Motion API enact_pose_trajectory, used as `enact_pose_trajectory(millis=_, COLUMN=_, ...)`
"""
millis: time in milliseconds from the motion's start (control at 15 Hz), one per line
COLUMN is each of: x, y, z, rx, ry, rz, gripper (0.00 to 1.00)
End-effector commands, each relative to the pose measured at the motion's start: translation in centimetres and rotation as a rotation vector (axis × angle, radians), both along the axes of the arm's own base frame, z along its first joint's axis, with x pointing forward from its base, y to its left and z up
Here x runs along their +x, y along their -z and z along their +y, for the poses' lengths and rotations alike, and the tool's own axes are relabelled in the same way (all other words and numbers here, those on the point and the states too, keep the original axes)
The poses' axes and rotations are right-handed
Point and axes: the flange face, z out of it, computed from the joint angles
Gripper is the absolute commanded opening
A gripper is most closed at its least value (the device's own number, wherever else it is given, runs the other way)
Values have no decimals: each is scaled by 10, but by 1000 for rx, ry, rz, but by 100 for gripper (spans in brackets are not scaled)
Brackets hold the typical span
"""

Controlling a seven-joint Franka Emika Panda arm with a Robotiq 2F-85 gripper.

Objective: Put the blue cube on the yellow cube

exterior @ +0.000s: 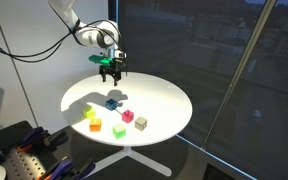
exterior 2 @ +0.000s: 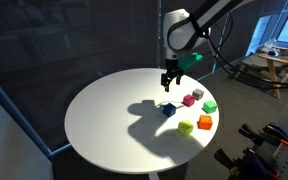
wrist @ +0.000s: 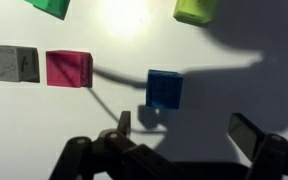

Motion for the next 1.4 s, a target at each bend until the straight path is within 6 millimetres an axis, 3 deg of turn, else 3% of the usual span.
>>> enact_pose_trajectory(millis=0, x=6, y=0, z=3, rx=-20, ry=4, rz=-4, gripper=100)
enact_pose_trajectory(millis=667, x=2, y=7, z=2, rx=-8, ry=5, rz=3, gripper=100)
enact_pose_trajectory(millis=1333, x=7, y=52, z=-1, rx=-13, ry=113, rz=-22, gripper=100)
